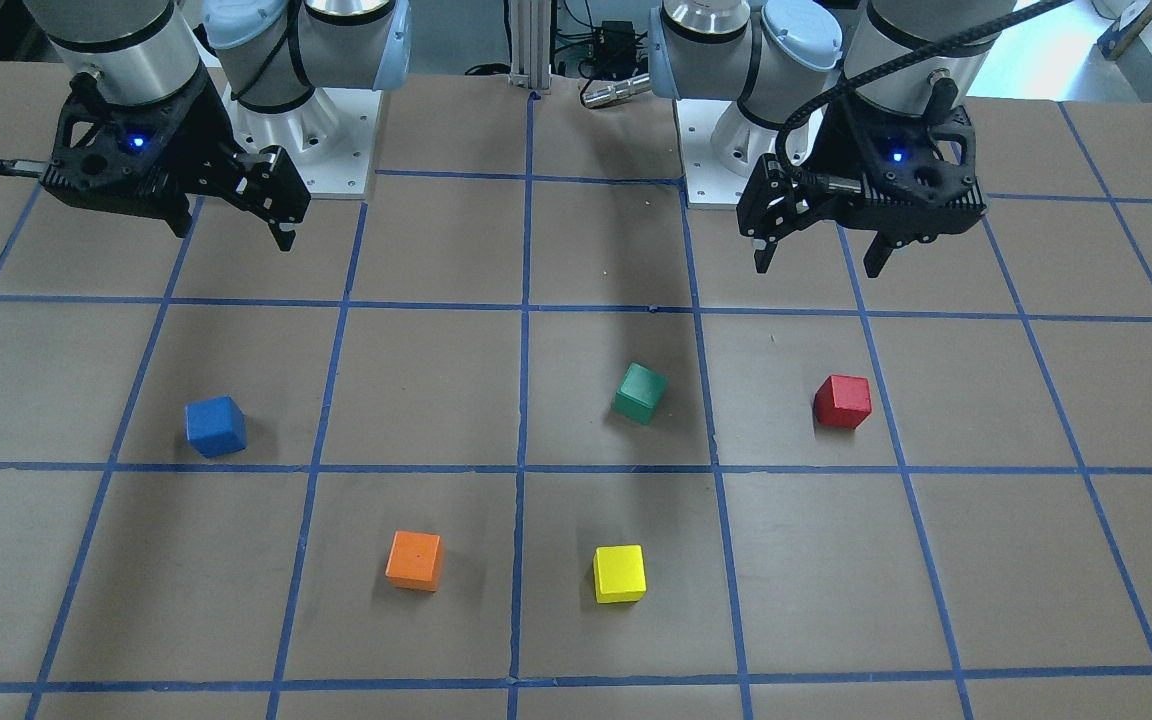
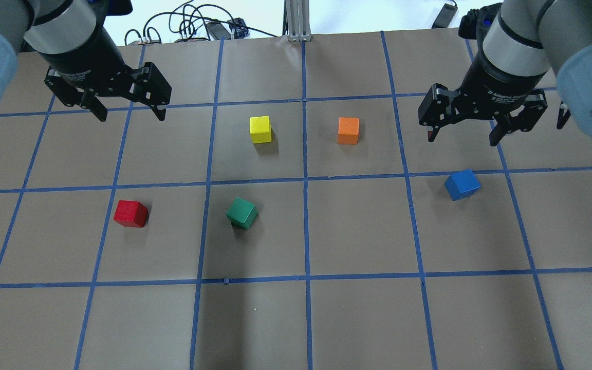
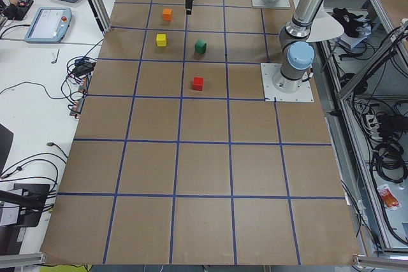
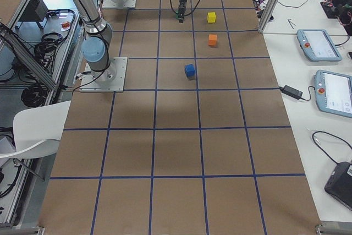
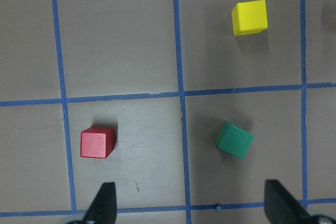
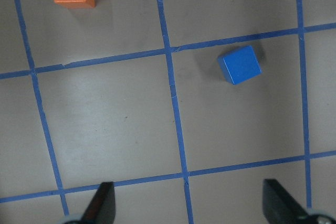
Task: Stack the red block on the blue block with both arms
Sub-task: 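Move the left gripper down toward the red cube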
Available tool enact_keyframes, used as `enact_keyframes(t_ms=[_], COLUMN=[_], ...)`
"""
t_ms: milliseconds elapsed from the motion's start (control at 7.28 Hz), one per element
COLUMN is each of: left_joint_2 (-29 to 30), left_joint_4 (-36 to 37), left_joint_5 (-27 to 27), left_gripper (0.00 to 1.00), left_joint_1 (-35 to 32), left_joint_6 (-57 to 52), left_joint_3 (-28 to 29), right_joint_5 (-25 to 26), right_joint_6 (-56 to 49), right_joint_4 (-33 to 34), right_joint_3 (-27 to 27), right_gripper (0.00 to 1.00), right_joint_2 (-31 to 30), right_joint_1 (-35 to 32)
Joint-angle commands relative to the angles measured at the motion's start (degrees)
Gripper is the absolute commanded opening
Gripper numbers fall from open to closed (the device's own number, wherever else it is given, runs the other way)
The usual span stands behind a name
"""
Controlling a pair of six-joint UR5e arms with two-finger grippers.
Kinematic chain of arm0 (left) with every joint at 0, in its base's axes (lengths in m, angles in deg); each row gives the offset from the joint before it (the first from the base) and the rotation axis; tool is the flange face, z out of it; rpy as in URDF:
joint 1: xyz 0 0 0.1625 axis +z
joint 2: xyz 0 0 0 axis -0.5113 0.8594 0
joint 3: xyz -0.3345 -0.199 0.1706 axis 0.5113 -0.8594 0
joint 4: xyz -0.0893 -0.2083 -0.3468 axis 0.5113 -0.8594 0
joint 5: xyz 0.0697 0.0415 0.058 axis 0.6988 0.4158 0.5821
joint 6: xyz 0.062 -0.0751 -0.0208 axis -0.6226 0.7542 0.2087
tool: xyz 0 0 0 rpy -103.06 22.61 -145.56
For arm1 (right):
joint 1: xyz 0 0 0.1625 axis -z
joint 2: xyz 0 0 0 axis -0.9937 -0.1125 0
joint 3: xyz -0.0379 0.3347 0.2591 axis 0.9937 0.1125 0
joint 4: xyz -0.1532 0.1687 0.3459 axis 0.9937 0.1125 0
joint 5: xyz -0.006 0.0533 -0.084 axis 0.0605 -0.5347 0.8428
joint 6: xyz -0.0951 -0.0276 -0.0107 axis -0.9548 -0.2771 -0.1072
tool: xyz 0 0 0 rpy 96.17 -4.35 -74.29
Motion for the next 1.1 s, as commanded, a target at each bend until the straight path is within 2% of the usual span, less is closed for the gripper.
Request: enact_keyframes(t_ms=[0, 275, 412, 687, 962], left_joint_2=[-0.38, -1.52, -1.35, -0.13, 1.8], left_joint_4=[-2.32, -2.5, -1.63, 9.22, 20.11], left_joint_5=[-0.03, 0.75, 0.06, 0.06, -0.38], left_gripper=[1.0, 1.0, 1.0, 1.0, 1.0], left_joint_1=[1.9, 3.38, 6.35, 11.28, 17.08], left_joint_6=[-0.09, -5.84, -7.98, -12.8, -22.98], left_joint_3=[-0.3, -2.84, -6.77, -15.03, -23.91], right_joint_5=[0.0, 0.09, 0.0, 0.0, 0.0], right_joint_6=[0.0, 0.0, 0.0, 0.0, 0.0], right_joint_4=[0.02, -0.07, -0.07, -0.07, -0.07], right_joint_3=[0.0, 0.0, 0.0, 0.0, 0.0], right_gripper=[1.0, 1.0, 1.0, 1.0, 1.0], right_joint_2=[0.0, 0.0, 0.0, 0.0, 0.0], right_joint_1=[0.0, 0.0, 0.0, 0.0, 0.0])
